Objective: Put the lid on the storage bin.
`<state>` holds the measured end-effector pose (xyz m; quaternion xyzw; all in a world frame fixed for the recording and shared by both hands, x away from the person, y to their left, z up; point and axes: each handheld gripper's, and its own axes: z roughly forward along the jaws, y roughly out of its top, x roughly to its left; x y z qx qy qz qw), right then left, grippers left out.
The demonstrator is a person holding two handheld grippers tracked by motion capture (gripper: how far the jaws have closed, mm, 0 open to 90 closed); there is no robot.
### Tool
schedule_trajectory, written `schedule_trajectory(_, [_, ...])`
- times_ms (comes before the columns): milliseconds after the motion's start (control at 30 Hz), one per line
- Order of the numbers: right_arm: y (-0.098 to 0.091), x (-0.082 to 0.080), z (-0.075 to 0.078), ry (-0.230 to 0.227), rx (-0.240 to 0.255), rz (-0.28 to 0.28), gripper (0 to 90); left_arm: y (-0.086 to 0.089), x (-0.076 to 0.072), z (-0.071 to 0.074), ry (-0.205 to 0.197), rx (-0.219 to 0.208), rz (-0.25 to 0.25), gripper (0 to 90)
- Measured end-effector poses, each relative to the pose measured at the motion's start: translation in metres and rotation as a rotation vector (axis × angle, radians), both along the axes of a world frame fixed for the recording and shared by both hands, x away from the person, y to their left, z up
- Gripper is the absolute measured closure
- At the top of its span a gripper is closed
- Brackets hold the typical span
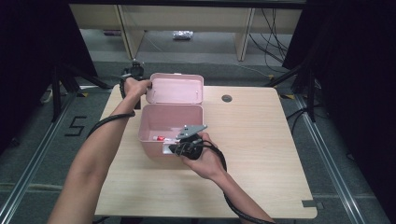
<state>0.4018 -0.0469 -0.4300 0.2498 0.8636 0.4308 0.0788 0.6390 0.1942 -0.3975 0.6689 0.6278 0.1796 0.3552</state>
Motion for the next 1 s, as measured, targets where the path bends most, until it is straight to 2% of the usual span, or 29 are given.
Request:
schedule_trajectory(133, [0.0,0.0,0.0,0.01,0.0,-0.004,90.0,0.0,-0.002,0.004,-0.02,0.014,-0.011,87.1])
schedule_trajectory(167, [0.0,0.0,0.0,0.012,0.001,-0.004,90.0,0.0,-0.002,0.004,-0.04,0.011,-0.01,87.1])
schedule_trajectory(233, [0.0,0.0,0.0,0.011,-0.002,-0.006,90.0,0.0,-0.004,0.006,-0.04,0.022,-0.02,87.0])
schedule_trajectory(467, [0.0,0.001,0.0,0.006,0.0,0.001,90.0,0.001,-0.008,0.011,-0.075,0.012,-0.016,87.1])
schedule_trajectory(1000, [0.0,0.002,0.0,0.011,0.003,0.004,90.0,0.003,-0.019,0.023,-0.123,-0.003,-0.008,87.8])
